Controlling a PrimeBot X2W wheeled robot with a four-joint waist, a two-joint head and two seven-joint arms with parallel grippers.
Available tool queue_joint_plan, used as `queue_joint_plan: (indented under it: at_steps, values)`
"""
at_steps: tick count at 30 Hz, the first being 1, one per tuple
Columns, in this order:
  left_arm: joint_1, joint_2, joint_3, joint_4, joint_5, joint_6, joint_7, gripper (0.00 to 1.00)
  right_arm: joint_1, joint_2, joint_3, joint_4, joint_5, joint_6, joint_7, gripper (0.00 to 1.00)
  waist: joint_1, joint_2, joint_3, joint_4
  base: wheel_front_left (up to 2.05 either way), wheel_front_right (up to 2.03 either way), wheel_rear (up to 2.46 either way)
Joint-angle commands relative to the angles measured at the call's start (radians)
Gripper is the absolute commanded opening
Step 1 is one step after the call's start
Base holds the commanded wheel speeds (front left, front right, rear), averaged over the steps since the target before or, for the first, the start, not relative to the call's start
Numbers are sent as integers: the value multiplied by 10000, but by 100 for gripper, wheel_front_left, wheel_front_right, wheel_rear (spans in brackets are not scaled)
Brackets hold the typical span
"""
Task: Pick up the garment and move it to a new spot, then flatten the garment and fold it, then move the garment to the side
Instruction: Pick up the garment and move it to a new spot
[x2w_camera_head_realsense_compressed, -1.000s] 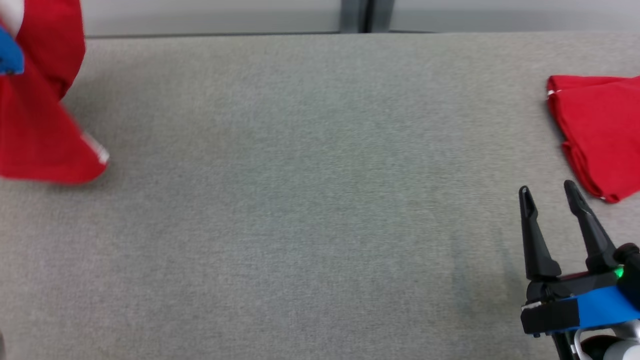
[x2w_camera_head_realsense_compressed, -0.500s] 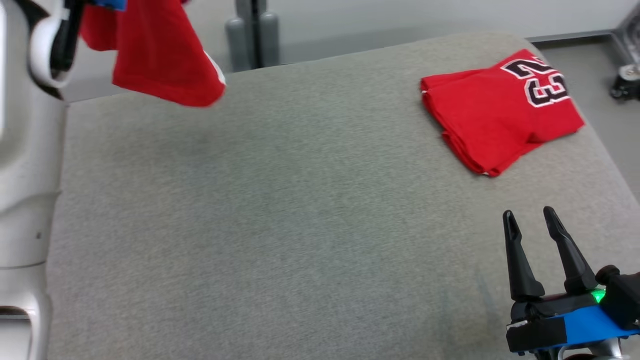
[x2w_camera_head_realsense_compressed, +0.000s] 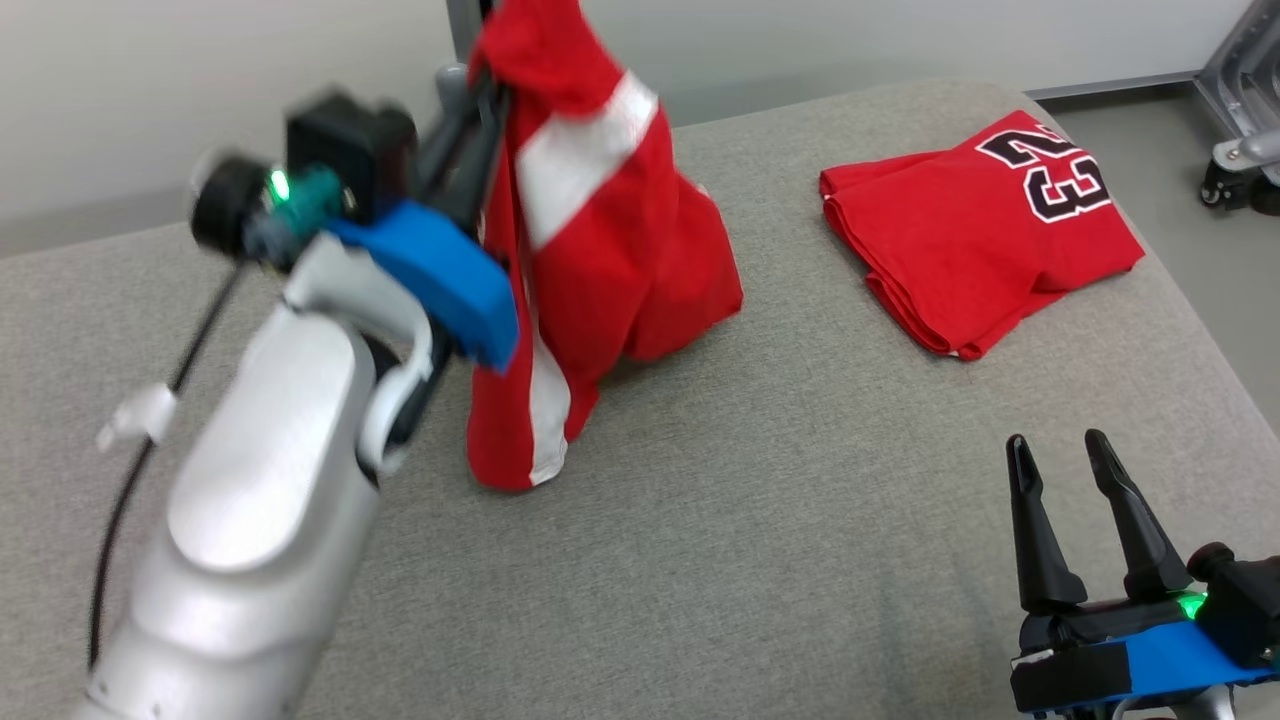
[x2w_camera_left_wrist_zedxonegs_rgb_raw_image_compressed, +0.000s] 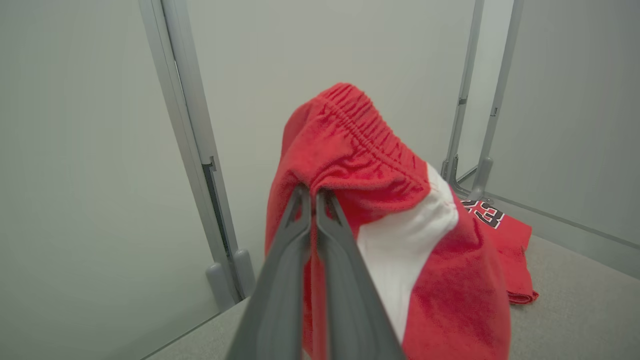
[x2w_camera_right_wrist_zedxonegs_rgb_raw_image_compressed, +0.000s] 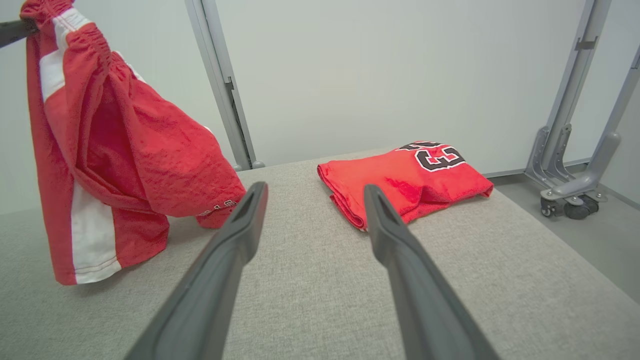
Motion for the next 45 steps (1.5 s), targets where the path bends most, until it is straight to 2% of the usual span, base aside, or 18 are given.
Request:
queue_joint_plan:
  at_steps: [1, 6, 13, 14, 15, 16, 20, 26, 33, 39, 45]
  values:
    - [641, -29, -34, -103, -98, 166, -117, 0, 95, -2, -15, 15, -21, 6, 9, 100, 1, 1, -12, 120, 0, 0, 0]
    - [2433, -155, -381, -298, -263, 391, -303, 0, 83, -3, 4, 35, -63, 6, 81, 100, 1, 1, -30, 427, 0, 0, 0]
    - [4347, -573, -1231, -221, -408, 379, -479, 0, 172, -4, 16, 173, -107, 6, 124, 100, 1, 1, -180, 795, 0, 0, 0]
    - [4488, -698, -1291, -220, -472, 393, -573, 14, 212, -3, -17, 207, -125, 6, 124, 100, 1, 1, -228, 871, 0, 0, 0]
    - [4488, -698, -1291, -220, -472, 393, -573, 14, 212, -3, -17, 207, -125, 6, 124, 100, 1, 1, -228, 871, 0, 0, 0]
    - [4564, -747, -1342, -224, -418, 440, -679, 99, 249, -3, -8, 227, -149, 6, 134, 100, 1, 1, -270, 923, 0, 0, 0]
    - [4751, -947, -1484, -302, -349, 526, -1132, 100, 361, -4, -35, 315, -188, 6, 178, 100, 1, 1, -529, 1190, 0, 0, 0]
    - [5012, -756, -1275, -510, -360, 714, -1788, 100, 589, -4, -83, 344, -282, 6, 248, 100, 1, 1, -949, 1617, 0, 0, 0]
    - [5742, -112, -181, -856, -447, 1384, -3028, 100, 856, -7, -202, 332, -310, 6, 282, 100, 1, 1, -1408, 2143, 0, 0, 0]
    - [6619, 110, 940, -1402, -402, 1902, -3320, 100, 1193, -5, -368, 450, -213, 6, 307, 100, 1, 1, -1857, 2604, 0, 0, 0]
    - [7589, 38, 2134, -2424, 252, 1978, -3322, 100, 1398, -5, -490, 575, -133, 6, 234, 100, 1, 1, -2069, 2959, 0, 0, 0]
